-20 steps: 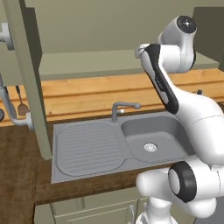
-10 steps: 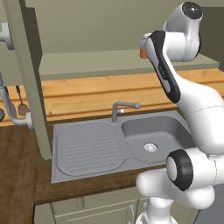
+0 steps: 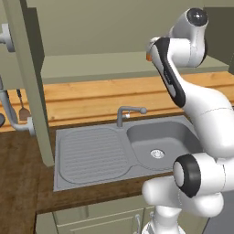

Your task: From the different types of pastries on the counter, select a croissant and place it on the cutting board. Then retrieve a jar of jam from the cabinet and place it alongside the croissant on the cutting board.

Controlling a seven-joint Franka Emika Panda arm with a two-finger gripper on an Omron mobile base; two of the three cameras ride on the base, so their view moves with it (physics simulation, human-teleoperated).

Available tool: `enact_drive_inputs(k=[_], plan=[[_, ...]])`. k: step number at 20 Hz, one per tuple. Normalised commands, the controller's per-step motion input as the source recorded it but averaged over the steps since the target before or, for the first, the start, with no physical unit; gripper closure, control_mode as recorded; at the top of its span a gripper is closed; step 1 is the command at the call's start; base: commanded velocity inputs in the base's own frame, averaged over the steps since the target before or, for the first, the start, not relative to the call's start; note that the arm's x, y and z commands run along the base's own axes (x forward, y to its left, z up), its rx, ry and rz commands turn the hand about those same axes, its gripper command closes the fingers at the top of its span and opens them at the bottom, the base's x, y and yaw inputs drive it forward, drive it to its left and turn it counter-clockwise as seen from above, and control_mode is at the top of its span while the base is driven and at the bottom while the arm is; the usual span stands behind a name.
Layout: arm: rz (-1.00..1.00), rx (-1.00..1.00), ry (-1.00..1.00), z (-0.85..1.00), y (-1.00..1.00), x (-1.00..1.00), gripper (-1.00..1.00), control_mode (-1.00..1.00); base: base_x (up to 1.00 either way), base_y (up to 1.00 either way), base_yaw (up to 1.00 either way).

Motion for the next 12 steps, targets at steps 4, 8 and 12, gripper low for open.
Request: enact_drive_inputs(k=[4,8,12], plan=[[-0.03,0.00,-0.12,-0.01,0.00,0.35,-1.00,-1.00,0.00,0.00,0.00],[0.00,0.00,-0.09,0.00,0.00,0.46,-1.00,-1.00,0.00,0.00,0.00],[0.00,0.00,0.00,0.00,0.00,0.35,-1.00,-1.00,0.00,0.00,0.00]])
